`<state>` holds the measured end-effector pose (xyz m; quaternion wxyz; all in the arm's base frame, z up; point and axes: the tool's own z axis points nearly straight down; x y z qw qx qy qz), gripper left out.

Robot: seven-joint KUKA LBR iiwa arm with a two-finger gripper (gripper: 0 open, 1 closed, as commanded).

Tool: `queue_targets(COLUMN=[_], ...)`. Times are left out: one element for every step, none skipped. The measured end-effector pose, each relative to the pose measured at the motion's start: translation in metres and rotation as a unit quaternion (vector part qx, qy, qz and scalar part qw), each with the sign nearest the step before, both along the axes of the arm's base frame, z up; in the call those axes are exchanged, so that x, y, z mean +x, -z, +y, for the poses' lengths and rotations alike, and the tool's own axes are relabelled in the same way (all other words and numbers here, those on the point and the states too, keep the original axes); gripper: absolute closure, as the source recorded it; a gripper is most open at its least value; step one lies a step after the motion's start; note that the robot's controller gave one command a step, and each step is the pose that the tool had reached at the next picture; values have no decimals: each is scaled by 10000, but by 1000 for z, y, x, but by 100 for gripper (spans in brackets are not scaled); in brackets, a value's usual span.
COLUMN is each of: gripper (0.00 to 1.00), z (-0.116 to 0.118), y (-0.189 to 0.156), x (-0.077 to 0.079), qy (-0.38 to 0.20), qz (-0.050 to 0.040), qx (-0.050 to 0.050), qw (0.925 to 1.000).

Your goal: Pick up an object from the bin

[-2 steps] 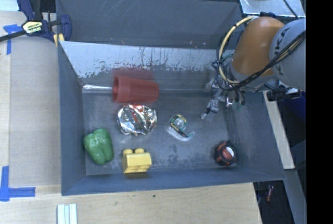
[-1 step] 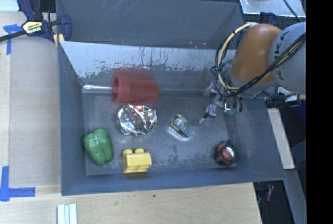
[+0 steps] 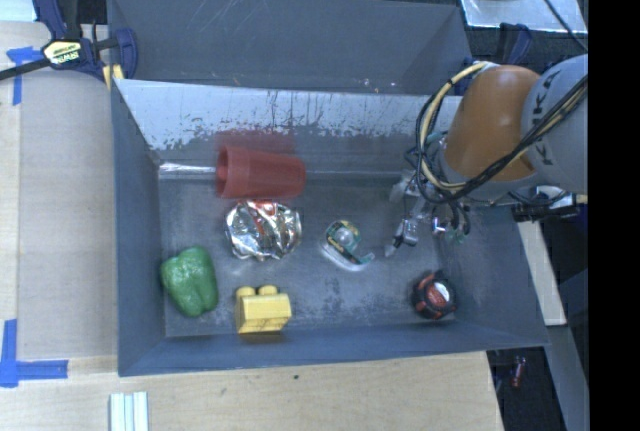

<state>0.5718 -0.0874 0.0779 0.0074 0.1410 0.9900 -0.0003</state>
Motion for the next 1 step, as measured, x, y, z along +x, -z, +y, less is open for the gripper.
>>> queue_targets(gripper=[100], z=[21], y=[7], x=[-21], qy=[1211], qz=[1], qx=[30], qw=[9926])
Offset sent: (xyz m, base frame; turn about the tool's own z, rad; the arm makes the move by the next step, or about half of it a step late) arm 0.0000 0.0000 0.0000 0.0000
